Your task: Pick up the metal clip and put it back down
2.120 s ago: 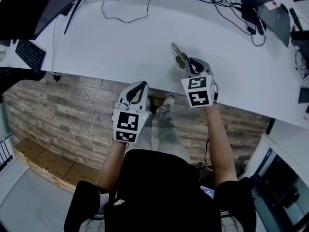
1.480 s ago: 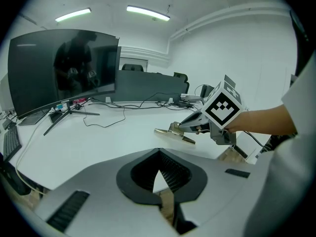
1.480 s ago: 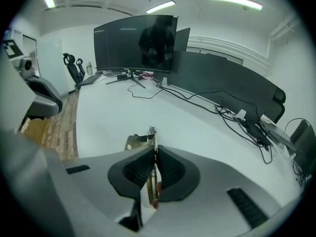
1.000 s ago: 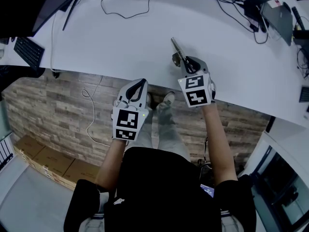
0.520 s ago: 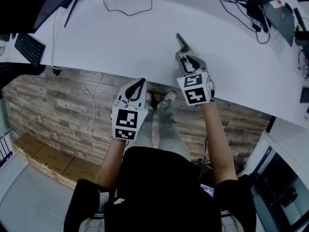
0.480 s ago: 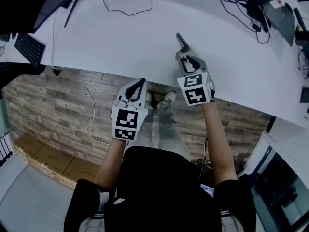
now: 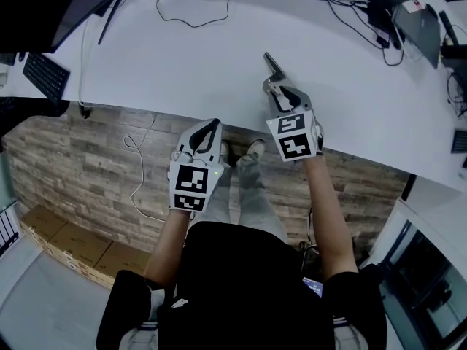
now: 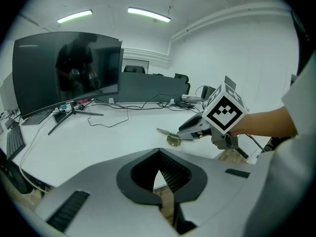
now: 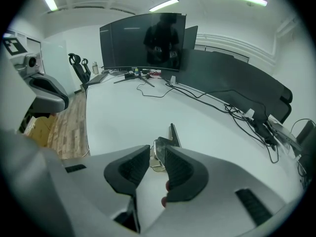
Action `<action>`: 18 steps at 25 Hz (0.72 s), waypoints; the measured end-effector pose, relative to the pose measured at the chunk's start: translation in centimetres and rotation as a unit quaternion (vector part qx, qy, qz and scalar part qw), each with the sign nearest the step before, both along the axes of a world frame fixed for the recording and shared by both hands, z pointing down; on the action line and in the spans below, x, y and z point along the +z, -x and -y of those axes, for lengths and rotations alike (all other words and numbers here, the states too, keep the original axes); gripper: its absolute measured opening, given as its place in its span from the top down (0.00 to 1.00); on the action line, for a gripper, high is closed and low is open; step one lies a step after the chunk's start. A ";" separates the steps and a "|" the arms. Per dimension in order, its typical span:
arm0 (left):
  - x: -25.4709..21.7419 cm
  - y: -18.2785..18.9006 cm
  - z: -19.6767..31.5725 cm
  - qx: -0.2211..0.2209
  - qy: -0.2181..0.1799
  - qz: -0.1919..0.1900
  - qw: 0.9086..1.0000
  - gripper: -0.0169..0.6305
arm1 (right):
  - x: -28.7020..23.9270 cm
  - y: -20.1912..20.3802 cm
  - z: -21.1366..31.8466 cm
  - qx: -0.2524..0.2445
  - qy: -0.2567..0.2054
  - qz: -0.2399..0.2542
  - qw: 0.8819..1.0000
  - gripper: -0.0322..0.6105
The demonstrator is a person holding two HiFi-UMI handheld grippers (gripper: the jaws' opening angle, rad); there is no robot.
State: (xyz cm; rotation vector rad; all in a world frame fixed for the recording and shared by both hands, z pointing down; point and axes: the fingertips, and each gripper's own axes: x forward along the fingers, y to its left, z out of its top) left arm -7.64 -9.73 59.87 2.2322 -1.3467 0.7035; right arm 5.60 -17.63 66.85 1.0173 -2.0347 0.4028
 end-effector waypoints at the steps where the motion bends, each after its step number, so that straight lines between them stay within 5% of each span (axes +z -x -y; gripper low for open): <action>1: -0.2 0.0 0.1 0.001 -0.002 0.000 1.000 0.96 | -0.3 -0.1 0.1 0.002 -0.003 -0.002 1.000 0.82; 18: -6.6 -0.4 3.0 0.016 -0.061 0.001 0.998 0.96 | -6.7 -1.2 0.0 0.041 -0.048 0.016 0.998 0.89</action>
